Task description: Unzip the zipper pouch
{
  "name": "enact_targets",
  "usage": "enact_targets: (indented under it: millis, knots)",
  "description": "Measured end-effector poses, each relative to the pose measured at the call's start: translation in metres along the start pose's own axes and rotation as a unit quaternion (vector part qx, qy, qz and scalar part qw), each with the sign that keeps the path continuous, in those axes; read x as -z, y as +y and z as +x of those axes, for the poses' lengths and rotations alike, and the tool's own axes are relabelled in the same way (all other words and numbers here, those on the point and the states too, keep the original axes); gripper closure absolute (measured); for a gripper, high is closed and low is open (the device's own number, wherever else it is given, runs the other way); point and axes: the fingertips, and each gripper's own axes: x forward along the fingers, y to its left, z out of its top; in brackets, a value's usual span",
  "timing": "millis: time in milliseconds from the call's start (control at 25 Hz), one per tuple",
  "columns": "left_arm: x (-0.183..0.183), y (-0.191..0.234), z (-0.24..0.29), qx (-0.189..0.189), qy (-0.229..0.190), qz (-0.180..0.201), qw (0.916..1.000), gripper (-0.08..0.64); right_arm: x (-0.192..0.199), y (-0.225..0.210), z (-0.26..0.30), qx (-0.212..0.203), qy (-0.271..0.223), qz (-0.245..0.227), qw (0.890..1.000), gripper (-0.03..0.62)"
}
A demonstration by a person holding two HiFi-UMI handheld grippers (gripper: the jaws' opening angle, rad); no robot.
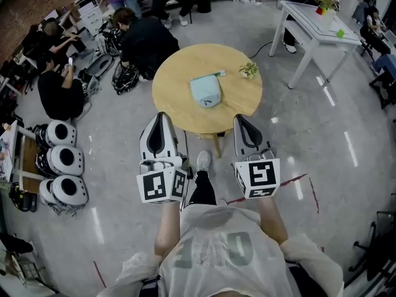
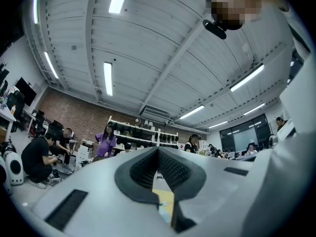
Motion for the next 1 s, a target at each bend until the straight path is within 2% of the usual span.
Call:
enact_targets:
  millis: [520,800,1000]
  knots:
    - [0.047,0.062,0.163,0.029,0.010,-0.032,0.9990,0.533,-0.010,-0.037,0.171,0.033,0.023,-0.026,0.999,0.563]
    - [0.063,0.097,0.260,0.053,0.020,-0.026,0.9980,0.534,-0.017,-0.054,0.266,0.057,0.041,-0.028,0.997,0.563]
    - [0.074,0.112,0.301,0.049,0.031,-0.015,0.9982,0.533,-0.016,-0.066,0.305,0.067,0.044,-0.021,0.997,0.563]
